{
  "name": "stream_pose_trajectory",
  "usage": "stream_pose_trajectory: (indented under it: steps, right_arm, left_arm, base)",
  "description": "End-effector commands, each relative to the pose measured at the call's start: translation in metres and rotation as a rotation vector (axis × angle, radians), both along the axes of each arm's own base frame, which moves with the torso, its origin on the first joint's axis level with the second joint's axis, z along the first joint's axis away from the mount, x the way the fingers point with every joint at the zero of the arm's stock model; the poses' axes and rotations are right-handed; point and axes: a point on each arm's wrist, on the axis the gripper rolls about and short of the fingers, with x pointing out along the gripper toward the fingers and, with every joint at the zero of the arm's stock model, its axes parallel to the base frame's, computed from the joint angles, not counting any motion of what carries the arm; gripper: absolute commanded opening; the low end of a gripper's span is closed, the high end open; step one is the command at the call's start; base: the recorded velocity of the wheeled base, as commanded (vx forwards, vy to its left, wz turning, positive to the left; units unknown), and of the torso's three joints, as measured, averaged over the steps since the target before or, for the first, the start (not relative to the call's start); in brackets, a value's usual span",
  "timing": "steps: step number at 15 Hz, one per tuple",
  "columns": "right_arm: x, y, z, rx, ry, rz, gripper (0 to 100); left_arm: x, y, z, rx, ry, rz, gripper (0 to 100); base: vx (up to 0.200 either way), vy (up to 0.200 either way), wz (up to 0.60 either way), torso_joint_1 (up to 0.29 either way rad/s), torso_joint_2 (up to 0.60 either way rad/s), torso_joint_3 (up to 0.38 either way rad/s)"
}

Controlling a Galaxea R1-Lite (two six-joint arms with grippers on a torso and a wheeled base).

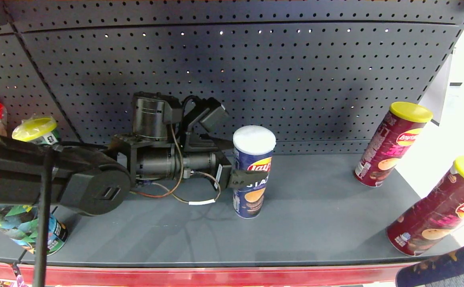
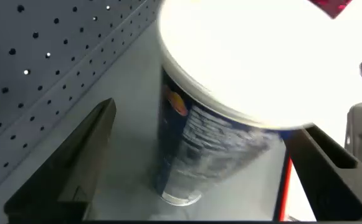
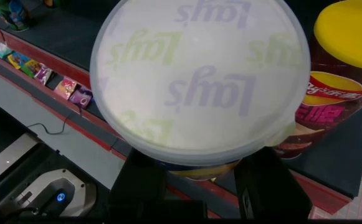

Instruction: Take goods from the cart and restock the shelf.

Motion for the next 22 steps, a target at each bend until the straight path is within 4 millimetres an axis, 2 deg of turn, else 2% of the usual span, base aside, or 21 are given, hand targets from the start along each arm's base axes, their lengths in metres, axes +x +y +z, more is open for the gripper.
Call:
stream_pose_trajectory:
  steps: [1, 6, 7, 11, 14, 16, 18, 22]
  right_arm:
    - [0.0, 0.0, 0.0, 0.0, 0.003, 0.0, 0]
    - [0.0, 0.0, 0.0, 0.0, 0.005, 0.0, 0]
    - [0.0, 0.0, 0.0, 0.0, 0.003, -0.001, 0]
    - [0.0, 0.0, 0.0, 0.001, 0.0, 0.0, 0]
    - [0.001, 0.0, 0.001, -0.001, 0.003, 0.004, 0]
    - [0.005, 0.001, 0.003, -0.001, 0.004, 0.007, 0]
    - [0.009, 0.002, 0.005, 0.003, -0.006, 0.01, 0]
    - [0.01, 0.003, 0.005, 0.002, -0.001, 0.013, 0]
  left_arm:
    - [0.006, -0.006, -0.005, 0.009, 0.005, 0.01, 100]
    - [0.01, -0.022, -0.011, 0.013, 0.008, -0.002, 100]
    - [0.01, -0.023, -0.015, 0.02, 0.015, -0.008, 0]
    - [0.004, -0.021, -0.011, 0.017, 0.019, -0.019, 0]
    - [-0.019, -0.005, -0.004, 0.016, 0.038, -0.057, 0]
    - [-0.05, 0.013, 0.005, 0.007, 0.049, -0.107, 0]
    - [-0.071, 0.031, 0.006, 0.018, 0.072, -0.115, 0]
    - [-0.072, 0.04, 0.003, 0.036, 0.035, -0.121, 0]
  base:
    - [0.0, 0.0, 0.0, 0.0, 0.0, 0.0]
    - [0.0, 0.0, 0.0, 0.0, 0.0, 0.0]
    - [0.0, 0.0, 0.0, 0.0, 0.0, 0.0]
    - [0.0, 0.0, 0.0, 0.0, 0.0, 0.0]
    - [0.0, 0.0, 0.0, 0.0, 0.0, 0.0]
    - [0.0, 0.0, 0.0, 0.0, 0.0, 0.0]
    - [0.0, 0.0, 0.0, 0.0, 0.0, 0.0]
    - [0.0, 0.0, 0.0, 0.0, 0.0, 0.0]
